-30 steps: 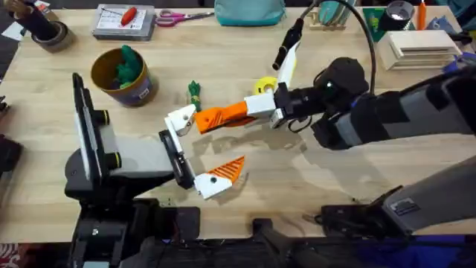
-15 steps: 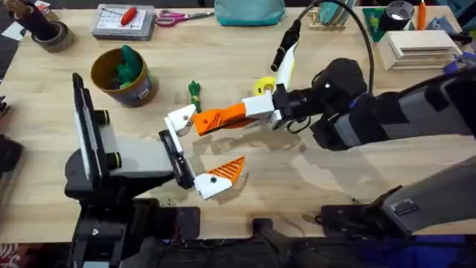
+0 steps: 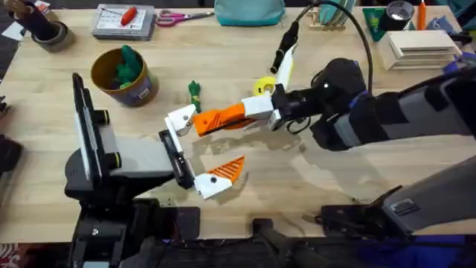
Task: Pick up the gripper from the table and insert it into the empty holder that is missing its gripper. Then pick up a screw, insert it into the mounting hole, and use the screwdriver to tighten it. Finally, clean up the table by picking up the vegetable and placing it into the bucket.
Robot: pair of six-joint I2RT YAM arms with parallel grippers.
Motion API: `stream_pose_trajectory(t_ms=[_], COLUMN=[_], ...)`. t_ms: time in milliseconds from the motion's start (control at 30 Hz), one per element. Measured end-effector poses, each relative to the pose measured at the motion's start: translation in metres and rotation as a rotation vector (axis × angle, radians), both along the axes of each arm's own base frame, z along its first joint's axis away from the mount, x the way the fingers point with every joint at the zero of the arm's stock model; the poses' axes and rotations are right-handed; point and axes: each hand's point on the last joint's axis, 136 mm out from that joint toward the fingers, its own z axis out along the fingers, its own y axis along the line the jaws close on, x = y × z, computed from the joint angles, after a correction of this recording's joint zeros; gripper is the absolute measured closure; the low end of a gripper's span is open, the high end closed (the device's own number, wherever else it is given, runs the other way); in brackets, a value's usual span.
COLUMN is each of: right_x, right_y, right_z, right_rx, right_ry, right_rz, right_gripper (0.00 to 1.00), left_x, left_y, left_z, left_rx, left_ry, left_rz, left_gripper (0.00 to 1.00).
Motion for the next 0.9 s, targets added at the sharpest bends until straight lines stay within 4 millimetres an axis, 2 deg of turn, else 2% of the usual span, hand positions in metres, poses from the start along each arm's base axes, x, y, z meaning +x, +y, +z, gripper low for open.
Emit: stream_pose_trajectory(t_ms=[433,900], right_x=[-0.0053,-0.0021], right_y=[0.0032,0.0039], right_z=[0.0031,0.0032], right_rx=[0.012,0.011], right_ry=[-0.02,-0.011], right_rz=[0.016,-0.002], right_gripper=[0.992,0.992], left_x=[0.0,0.0], left_y=[0.0,0.0], left_z=[0.0,0.0], left_rx=[0.0,0.0], left_ry=[0.0,0.0], left_rz=[0.0,0.0], left_gripper=[0.016,0.015])
